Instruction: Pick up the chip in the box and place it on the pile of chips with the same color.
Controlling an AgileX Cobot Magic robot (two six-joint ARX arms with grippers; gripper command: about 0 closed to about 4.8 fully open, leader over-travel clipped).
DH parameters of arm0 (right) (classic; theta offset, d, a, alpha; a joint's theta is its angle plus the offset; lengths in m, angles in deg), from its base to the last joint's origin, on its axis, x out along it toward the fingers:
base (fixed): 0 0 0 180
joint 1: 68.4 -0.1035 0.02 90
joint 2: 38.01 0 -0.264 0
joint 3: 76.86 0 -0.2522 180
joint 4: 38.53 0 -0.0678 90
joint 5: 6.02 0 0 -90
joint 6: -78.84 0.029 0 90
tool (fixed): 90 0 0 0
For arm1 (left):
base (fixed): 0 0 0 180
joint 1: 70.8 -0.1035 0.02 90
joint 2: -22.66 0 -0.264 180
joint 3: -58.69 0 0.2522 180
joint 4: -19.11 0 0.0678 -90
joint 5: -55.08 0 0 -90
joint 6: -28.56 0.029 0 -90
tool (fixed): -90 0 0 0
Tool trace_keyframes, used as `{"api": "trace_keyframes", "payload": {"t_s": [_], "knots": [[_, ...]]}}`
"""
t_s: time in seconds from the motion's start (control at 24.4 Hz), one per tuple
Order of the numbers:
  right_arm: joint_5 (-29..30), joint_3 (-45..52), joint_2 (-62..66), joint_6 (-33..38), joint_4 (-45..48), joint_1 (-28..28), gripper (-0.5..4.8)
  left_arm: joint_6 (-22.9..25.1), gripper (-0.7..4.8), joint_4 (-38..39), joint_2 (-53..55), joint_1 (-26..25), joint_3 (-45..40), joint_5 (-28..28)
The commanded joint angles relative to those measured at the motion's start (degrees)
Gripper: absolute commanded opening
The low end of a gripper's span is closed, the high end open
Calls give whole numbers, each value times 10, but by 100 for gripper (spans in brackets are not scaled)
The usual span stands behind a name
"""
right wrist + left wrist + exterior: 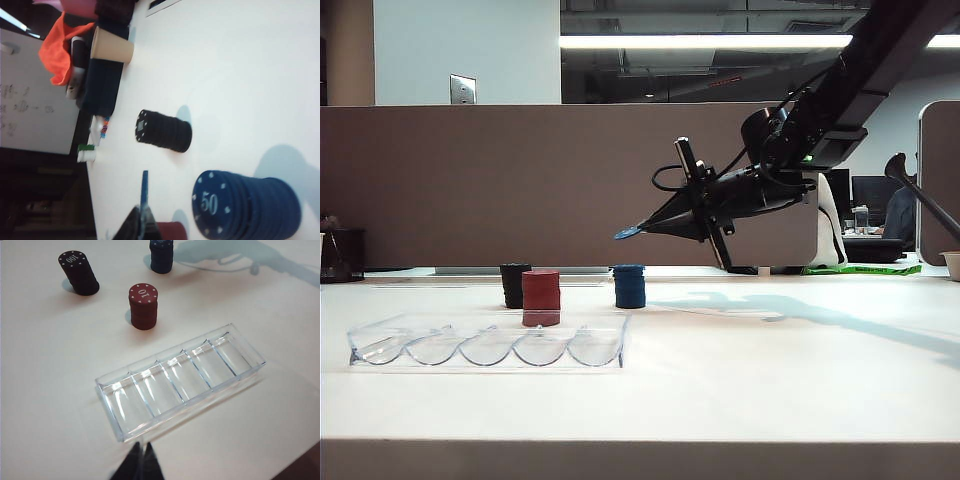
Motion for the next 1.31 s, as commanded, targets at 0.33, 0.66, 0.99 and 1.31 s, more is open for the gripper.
{"api": "trace_keyframes", "payload": {"t_s": [0.33, 0.66, 0.99, 1.31], "knots": [[-44, -2, -3, 0, -9, -1, -2, 0, -6, -2, -1, 0, 3, 4], [-54, -2, -3, 0, -19, -3, -2, 0, -6, -3, -1, 0, 3, 3], [-58, -2, -3, -2, -45, -5, -2, 0, -6, -3, -1, 0, 3, 3], [-59, -2, -3, -2, -46, -14, -2, 0, -6, -3, -1, 0, 3, 3]]}}
